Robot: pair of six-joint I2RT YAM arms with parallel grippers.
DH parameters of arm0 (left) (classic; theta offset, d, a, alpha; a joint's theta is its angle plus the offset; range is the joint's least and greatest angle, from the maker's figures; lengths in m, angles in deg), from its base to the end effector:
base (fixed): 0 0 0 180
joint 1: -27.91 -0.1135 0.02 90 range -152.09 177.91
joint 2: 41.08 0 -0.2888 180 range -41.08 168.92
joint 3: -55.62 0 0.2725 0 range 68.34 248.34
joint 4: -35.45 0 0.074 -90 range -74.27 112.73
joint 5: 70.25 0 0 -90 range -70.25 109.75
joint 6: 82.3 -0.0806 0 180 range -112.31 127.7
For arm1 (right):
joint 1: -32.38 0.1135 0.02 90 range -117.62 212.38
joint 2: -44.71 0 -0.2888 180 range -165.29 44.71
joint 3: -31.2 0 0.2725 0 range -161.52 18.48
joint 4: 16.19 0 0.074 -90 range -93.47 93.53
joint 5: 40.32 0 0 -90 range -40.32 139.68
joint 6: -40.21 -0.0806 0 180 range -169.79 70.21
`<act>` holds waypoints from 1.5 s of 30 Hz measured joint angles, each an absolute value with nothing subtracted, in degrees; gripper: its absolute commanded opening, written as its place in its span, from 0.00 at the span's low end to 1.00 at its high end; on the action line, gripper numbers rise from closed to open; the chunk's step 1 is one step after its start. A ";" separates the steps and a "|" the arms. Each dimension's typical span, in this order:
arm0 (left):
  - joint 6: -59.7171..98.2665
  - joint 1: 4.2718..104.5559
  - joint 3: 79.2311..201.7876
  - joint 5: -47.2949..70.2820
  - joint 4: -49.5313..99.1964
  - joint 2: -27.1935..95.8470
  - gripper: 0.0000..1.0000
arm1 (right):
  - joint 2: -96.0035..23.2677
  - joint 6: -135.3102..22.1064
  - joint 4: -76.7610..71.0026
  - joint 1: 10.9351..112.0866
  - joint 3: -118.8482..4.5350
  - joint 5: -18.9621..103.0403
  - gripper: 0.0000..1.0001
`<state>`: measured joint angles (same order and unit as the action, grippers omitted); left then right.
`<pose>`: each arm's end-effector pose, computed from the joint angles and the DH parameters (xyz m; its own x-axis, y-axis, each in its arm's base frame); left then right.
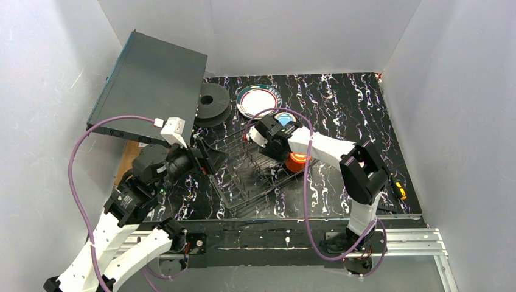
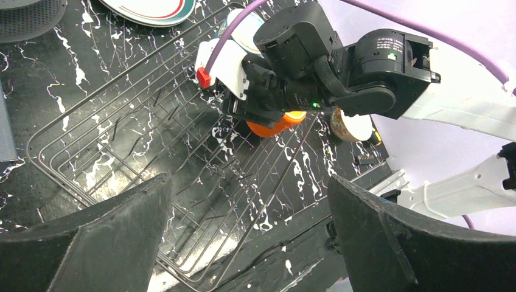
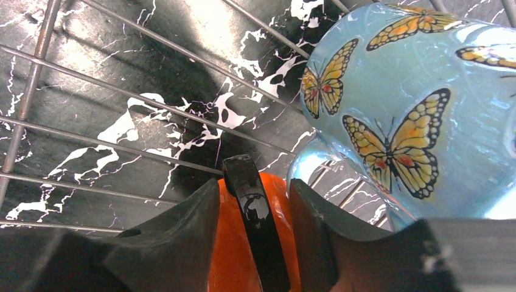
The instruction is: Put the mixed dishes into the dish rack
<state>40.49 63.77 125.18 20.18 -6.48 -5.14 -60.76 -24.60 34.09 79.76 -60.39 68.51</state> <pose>0.1349 -0.0968 0.4115 -0.4125 -0.3701 -0.8324 0.4240 0.7308 -0.5350 0.3083 0.2967 0.1912 -0.2956 -0.9161 -0.2708 -0.8034 0.3917 -0.4484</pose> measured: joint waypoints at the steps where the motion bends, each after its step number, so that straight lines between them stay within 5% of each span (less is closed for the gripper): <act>1: 40.51 63.77 125.18 20.18 -6.48 -5.11 0.98 | -60.76 -24.71 34.00 79.76 -60.33 68.77 0.58; 13: 40.47 63.77 125.07 20.16 -6.50 -4.55 0.98 | -55.12 -29.17 36.77 80.09 -60.79 67.99 0.73; 33: 40.27 63.77 125.03 20.18 -7.09 -5.31 0.98 | -42.33 -40.40 38.96 79.54 -64.76 63.40 0.83; 40: 40.27 63.77 125.03 20.20 -7.95 -5.44 0.98 | -32.56 -52.16 34.11 71.28 -59.17 64.55 0.97; 45: 40.29 63.77 125.03 20.20 -8.25 -5.68 0.98 | -26.53 -65.16 34.39 59.28 -56.13 63.61 0.98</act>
<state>40.29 63.77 125.03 20.20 -8.25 -5.68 -26.53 -65.16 34.39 59.28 -56.13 63.61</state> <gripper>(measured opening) 0.981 0.981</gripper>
